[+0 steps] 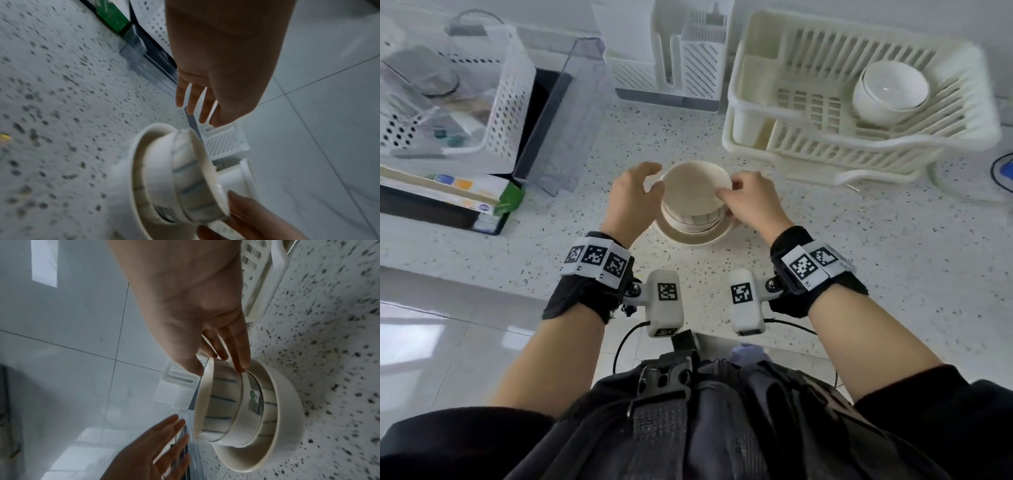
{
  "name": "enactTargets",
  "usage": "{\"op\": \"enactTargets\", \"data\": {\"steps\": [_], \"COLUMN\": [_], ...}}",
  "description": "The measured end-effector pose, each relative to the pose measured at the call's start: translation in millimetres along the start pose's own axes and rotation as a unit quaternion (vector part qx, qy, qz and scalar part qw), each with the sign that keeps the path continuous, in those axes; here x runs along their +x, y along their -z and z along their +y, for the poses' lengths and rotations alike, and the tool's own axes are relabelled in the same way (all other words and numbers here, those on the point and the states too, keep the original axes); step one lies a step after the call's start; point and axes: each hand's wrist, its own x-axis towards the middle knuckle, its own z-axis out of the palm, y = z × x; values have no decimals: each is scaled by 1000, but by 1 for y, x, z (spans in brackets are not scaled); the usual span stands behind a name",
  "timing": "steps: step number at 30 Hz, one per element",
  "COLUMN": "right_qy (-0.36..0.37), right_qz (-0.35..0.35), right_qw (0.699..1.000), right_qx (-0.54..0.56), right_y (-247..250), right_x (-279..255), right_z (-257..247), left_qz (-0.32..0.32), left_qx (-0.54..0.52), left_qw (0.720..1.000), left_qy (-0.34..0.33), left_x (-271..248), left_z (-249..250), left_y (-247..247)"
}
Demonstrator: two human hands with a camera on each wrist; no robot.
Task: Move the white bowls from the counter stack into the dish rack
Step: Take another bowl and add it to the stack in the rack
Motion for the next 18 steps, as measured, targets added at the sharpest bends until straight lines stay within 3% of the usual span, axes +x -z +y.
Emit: {"op": "enactTargets", "data": {"steps": [6,13,18], "right_qy": [-53,-104,-86], "right_qz": [17,36,69], "right_qw": [998,993,991], "right_qx": [-6,29,70], "right_y": [-16,-29,-23], "right_x": [9,14,8], "right_z": [-2,4,3], "left_qz": [-117,-137,-141], "left_qx": [4,25,28], "left_qw": [993,990,990], "left_qy": [16,-3,3], "left_x": [5,7,6], "left_z": [-27,-32,-29], "left_y": [-2,-7,-7]}}
